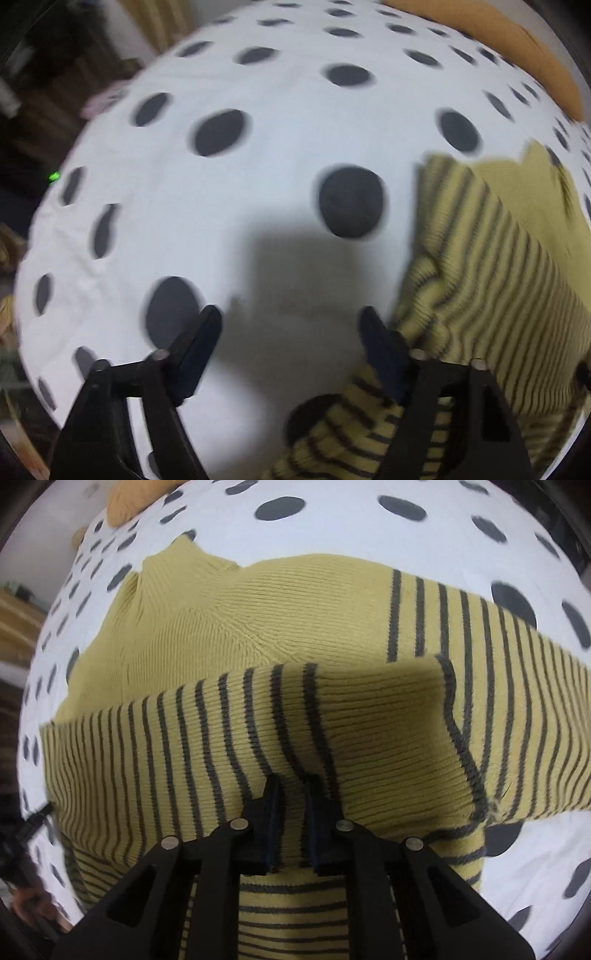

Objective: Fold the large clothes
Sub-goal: 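Carry the sleeve cuff across the cardigan body with the left gripper while the right gripper grasps the other cuff, then open the left gripper to lay the sleeve on the body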

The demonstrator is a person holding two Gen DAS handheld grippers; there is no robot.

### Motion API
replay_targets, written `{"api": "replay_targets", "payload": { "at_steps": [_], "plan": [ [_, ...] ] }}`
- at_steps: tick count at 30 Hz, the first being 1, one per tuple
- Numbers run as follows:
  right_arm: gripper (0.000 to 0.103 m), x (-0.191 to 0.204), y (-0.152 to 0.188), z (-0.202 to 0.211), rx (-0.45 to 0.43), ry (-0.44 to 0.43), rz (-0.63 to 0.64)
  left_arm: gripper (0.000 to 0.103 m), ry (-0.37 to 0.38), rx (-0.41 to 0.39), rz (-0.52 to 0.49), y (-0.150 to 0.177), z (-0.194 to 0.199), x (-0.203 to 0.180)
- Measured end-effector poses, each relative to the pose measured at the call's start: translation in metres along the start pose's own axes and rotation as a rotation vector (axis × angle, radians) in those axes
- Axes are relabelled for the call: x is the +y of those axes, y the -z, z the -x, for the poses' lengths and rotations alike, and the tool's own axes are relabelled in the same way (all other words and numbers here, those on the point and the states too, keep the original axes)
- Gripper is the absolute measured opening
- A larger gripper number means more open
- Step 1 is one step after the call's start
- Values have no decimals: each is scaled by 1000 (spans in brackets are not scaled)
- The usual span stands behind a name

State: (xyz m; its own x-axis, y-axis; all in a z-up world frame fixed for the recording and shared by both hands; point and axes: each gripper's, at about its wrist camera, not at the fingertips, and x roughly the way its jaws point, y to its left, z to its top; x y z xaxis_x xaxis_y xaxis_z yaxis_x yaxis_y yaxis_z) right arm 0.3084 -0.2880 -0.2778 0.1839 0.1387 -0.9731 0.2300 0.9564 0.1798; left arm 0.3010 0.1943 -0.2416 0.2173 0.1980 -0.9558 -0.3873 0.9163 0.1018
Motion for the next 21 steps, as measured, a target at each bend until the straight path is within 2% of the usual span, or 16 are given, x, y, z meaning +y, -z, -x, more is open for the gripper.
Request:
{"api": "replay_targets", "payload": {
  "at_steps": [2,5,6,7,9,11,12,13,14,15,17,19,21],
  "plan": [
    [13,2,3,0,-1,11,6,75,262,6,60,-19,4,4],
    [13,15,0,-7,-15,26,-4,75,511,104,1,-47,-17,-31],
    [13,22,0,-11,-19,29,-10,75,549,132,-34,-57,-30,-48],
    [13,29,-2,-16,-21,31,-14,75,525,145,-56,-61,-42,-60],
    [13,34,-5,-21,-21,26,-13,73,429,162,-78,-85,-75,-75],
    [13,29,-2,-19,-17,16,-7,71,397,135,-73,-114,-88,-81],
    [13,26,-2,-18,-14,11,-5,65,343,90,-71,-130,-86,-83],
    [13,26,-4,-19,-12,9,-2,51,257,46,-71,-153,-83,-84],
    [13,19,1,-16,-13,7,2,47,229,30,-56,-170,-79,-81],
    [13,19,0,-17,-13,8,5,47,234,29,-33,-185,-76,-74],
    [13,15,1,-15,-17,7,4,47,299,15,16,-202,-56,-53],
    [13,16,2,-15,-23,10,-8,48,367,16,17,-186,-40,-41],
    [13,17,2,-15,-25,18,-10,50,417,50,-18,-154,-32,-36]
  ]
}}
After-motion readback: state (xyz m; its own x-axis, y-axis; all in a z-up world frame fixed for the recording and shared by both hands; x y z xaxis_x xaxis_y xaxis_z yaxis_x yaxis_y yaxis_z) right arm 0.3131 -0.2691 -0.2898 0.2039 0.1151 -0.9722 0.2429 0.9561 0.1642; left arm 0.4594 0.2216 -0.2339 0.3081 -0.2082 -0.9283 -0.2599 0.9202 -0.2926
